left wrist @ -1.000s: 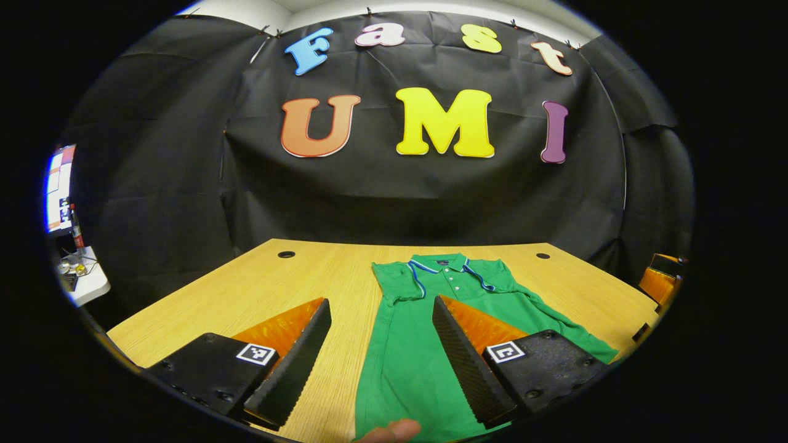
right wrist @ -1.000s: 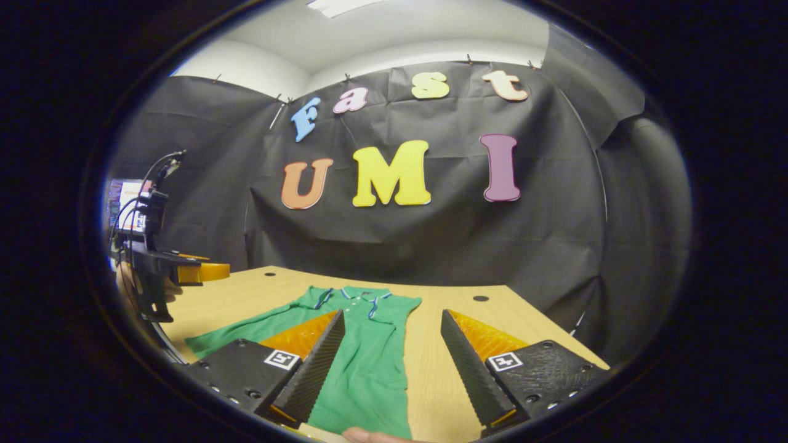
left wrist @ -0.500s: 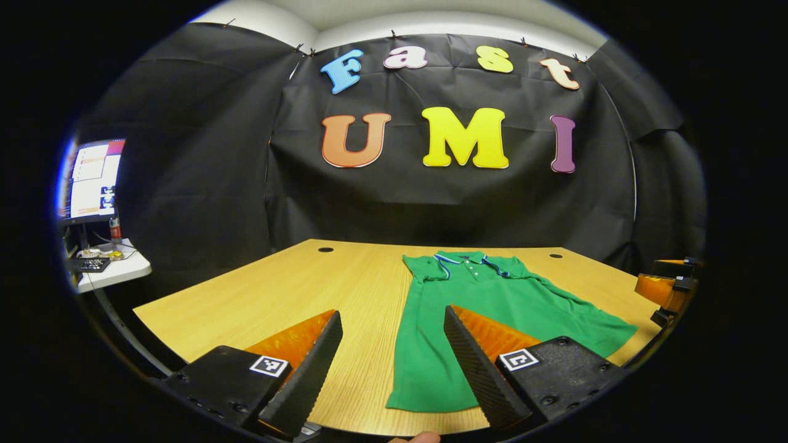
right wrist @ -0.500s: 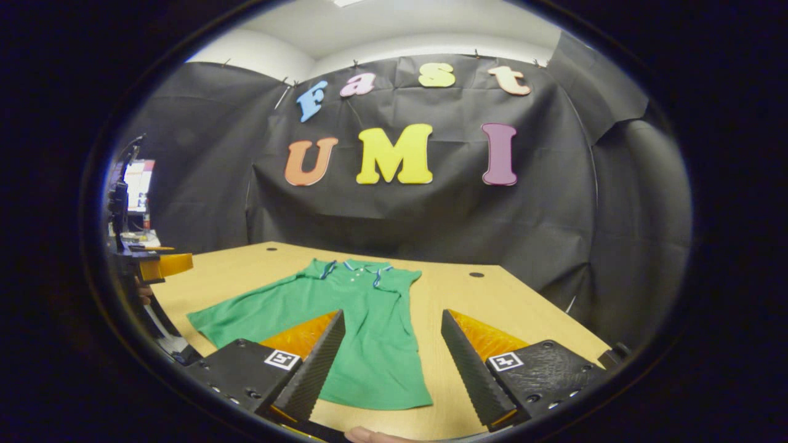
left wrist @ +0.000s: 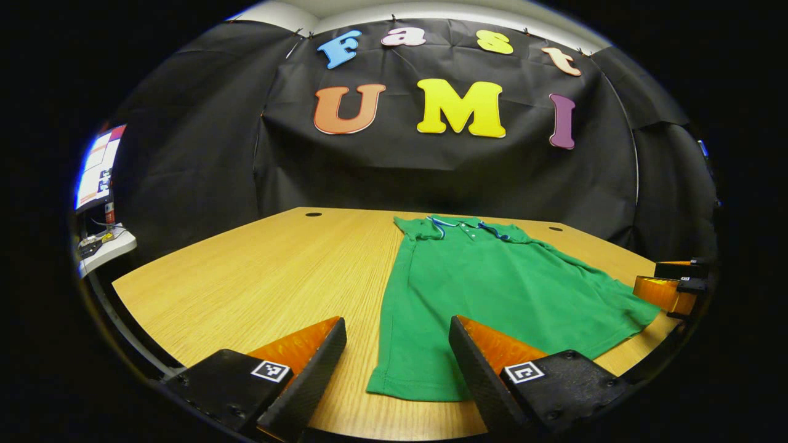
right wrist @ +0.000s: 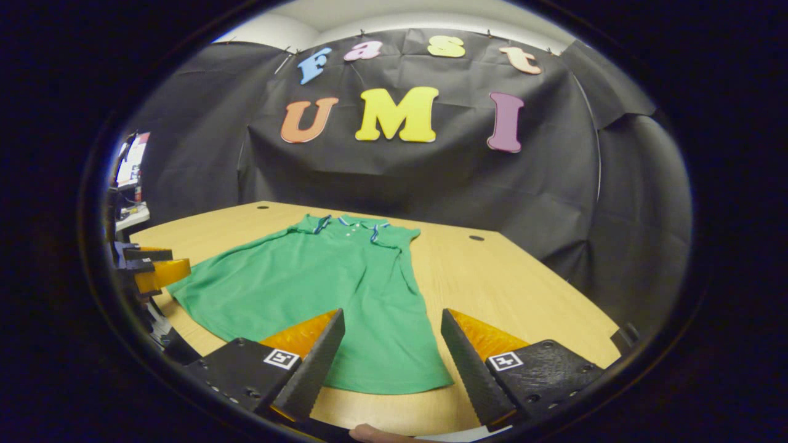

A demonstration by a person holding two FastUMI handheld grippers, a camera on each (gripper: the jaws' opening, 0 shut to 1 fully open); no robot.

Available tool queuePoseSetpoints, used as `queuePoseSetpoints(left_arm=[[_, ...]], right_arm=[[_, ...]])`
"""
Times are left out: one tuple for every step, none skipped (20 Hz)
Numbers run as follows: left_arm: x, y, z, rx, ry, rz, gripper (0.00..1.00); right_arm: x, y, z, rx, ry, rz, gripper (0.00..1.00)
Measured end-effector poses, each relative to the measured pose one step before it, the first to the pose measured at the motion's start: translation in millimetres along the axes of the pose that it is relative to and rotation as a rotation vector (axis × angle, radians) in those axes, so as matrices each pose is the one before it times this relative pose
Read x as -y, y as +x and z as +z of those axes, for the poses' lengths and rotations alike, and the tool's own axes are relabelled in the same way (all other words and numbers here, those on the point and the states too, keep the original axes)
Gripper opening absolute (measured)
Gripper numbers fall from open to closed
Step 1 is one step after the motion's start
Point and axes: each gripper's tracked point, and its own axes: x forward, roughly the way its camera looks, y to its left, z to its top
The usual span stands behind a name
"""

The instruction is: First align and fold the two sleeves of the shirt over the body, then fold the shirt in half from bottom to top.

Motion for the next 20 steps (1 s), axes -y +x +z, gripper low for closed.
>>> queuePoseSetpoints(left_arm=[[0.68, 1.37, -6.37, -0.02688, -0.00687, -0.00432, 1.0], [0.77, 0.67, -3.71, -0.01636, -0.00722, -0.00136, 1.0], [-1.54, -0.29, 2.1, 0.01147, 0.01222, 0.00873, 1.0], [-0.08, 3.47, -0.97, -0.00159, 0.0128, 0.00108, 1.0], [1.35, -1.05, -0.74, -0.00207, 0.00607, 0.00213, 1.0], [0.55, -0.78, 0.98, 0.0059, 0.01129, 0.00432, 1.0], [0.72, 0.7, -0.21, 0.00412, 0.01776, 0.00151, 1.0], [0.38, 0.74, 0.34, 0.00794, 0.01192, -0.00036, 1.0], [0.2, 1.26, 0.44, 0.00302, -0.00612, -0.00179, 1.0], [-0.98, 0.36, 0.74, -0.00024, -0.00571, 0.00212, 1.0], [-1.29, -0.11, 1.31, 0.0033, -0.00427, 0.00781, 1.0], [-1.76, 0.73, -1.12, -0.00414, -0.00317, 0.00995, 1.0], [0.15, 0.14, 0.86, 0.00354, -0.00071, 0.00328, 0.99], [-0.21, 0.38, -0.18, -0.00617, 0.00285, 0.00695, 0.96], [-0.83, 1.44, 1.12, -0.00075, 0.00309, 0.00116, 0.94], [-0.12, 1.2, 0.19, -0.00601, -0.00434, 0.00469, 0.81], [0.23, 0.01, 0.94, -0.00072, 0.00653, 0.00328, 0.71], [3.78, -0.23, 0.42, -0.00492, 0.00715, -0.01303, 0.56], [2.16, 0.33, -0.19, -0.00254, 0.00447, -0.00542, 0.49], [2.14, 0.96, 1.63, -0.00542, 0.00482, -0.00299, 0.37]], right_arm=[[1.83, 4.76, -8.97, -0.03406, 0.01976, 0.00045, 0.95], [1.03, 2.89, -8.4, -0.03596, 0.02146, 0.00605, 0.96], [1.9, 4.34, -7.78, -0.03241, 0.02307, 0.00307, 0.95], [2.8, 1.36, -5.46, -0.02868, 0.02578, 0.0066, 0.95], [0.0, 0.83, 3.14, 0.00417, 0.03603, 0.00821, 0.96], [4.58, 1.79, 0.37, -0.00708, -0.00244, -0.01686, 0.97], [0.31, 1.63, -0.96, -0.00886, -0.00878, 0.00154, 0.96], [-0.72, 1.24, 1.37, 0.00008, -0.00198, 0.00128, 0.96], [-0.61, -0.18, -0.48, -0.00121, -0.00166, 0.00005, 0.96], [-0.11, 0.15, 0.89, 0.00703, -0.00257, 0.00021, 0.96], [-0.26, 1.47, -0.97, 0.00212, 0.00257, -0.00159, 0.97], [-0.23, 0.23, 1.47, 0.00896, 0.0077, -0.0028, 0.97], [-1.01, 1.56, -1.56, -0.00185, -0.0068, 0.00002, 0.97], [-4.31, 0.49, 0.96, 0.00214, -0.00241, 0.01556, 0.95], [-0.8, 1.91, -0.86, -0.0048, 0.00594, 0.00554, 0.88], [-1.32, 1.56, 1.64, -0.00009, 0.00506, 0.00561, 0.79], [-2.72, 3.16, -0.4, -0.0074, 0.00421, 0.01154, 0.63], [0.52, 2.18, 1.01, 0.00041, 0.00543, 0.0035, 0.51], [-2.83, 3.23, 1.92, -0.00002, 0.00726, 0.01591, 0.4], [-2.6, 3.4, -0.11, -0.0005, 0.01924, 0.01828, 0.32]])
